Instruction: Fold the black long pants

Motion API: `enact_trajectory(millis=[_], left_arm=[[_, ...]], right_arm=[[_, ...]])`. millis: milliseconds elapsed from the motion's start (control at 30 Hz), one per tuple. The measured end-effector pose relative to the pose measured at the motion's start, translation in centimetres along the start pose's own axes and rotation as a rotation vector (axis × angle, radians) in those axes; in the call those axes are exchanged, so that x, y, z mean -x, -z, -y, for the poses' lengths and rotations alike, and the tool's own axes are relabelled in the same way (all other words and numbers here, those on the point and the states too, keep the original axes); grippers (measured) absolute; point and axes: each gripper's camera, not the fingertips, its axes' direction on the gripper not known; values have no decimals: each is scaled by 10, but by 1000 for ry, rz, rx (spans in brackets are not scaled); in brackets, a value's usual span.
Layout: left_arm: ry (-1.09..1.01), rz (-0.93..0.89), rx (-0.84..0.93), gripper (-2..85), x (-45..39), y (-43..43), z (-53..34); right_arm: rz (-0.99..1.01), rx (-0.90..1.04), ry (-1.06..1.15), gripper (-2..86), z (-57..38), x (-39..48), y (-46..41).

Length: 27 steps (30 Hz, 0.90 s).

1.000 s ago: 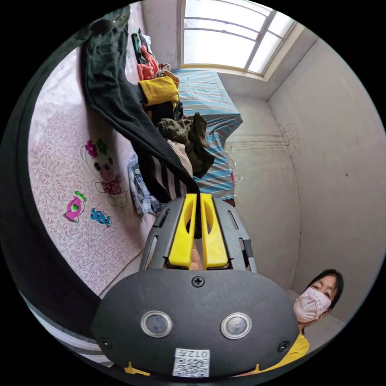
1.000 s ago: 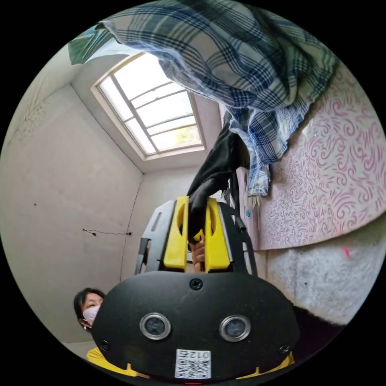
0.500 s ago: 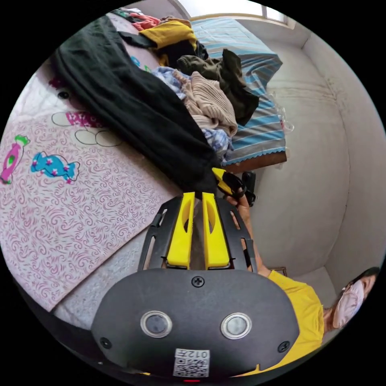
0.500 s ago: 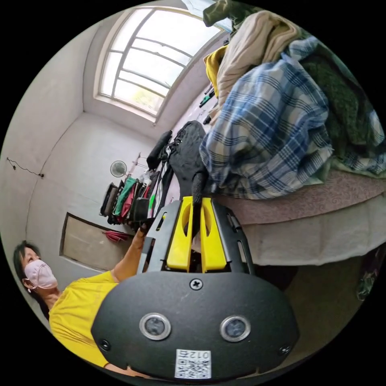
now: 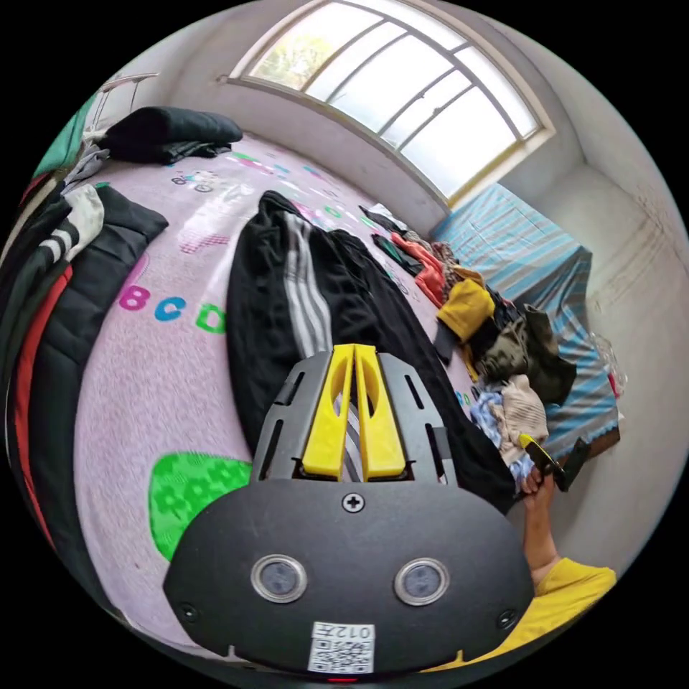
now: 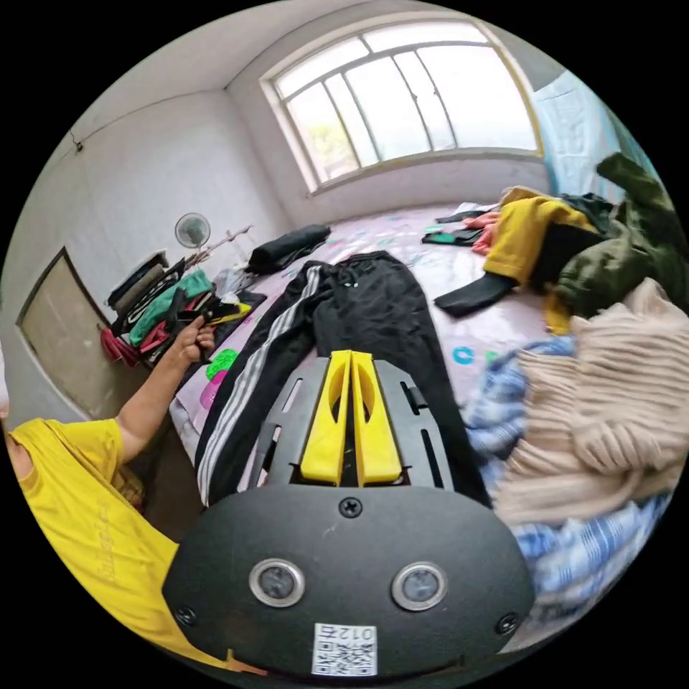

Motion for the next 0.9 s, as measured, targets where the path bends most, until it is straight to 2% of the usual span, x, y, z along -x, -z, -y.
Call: enact_trajectory(millis=[67, 233, 467, 600, 667, 733, 767, 900], left_arm=[[25, 36, 14, 5, 12, -18, 23], [9, 68, -30, 4, 18, -26, 42], [-14, 96, 59, 8, 4, -7, 61], [-70, 210, 123, 12, -2, 1, 70], [-90, 158, 166, 14, -2, 2, 74], [-103, 166, 178, 12, -6, 6, 77], [-118, 196, 187, 10, -9, 10, 79], [-103, 249, 92, 5, -12, 47, 83]], right_arm=[[71, 77, 85, 11, 61, 32, -111], [70, 161, 285, 28, 190, 112, -322], [114, 315, 167, 99, 337, 173, -622], [-5, 278, 174, 97, 370, 196, -720], [-100, 376, 200, 87, 382, 206, -790], [-151, 482, 214, 65, 388, 210, -837], [-214, 473, 246, 46, 394, 217, -854], [-257, 426, 345, 26, 428, 257, -894]])
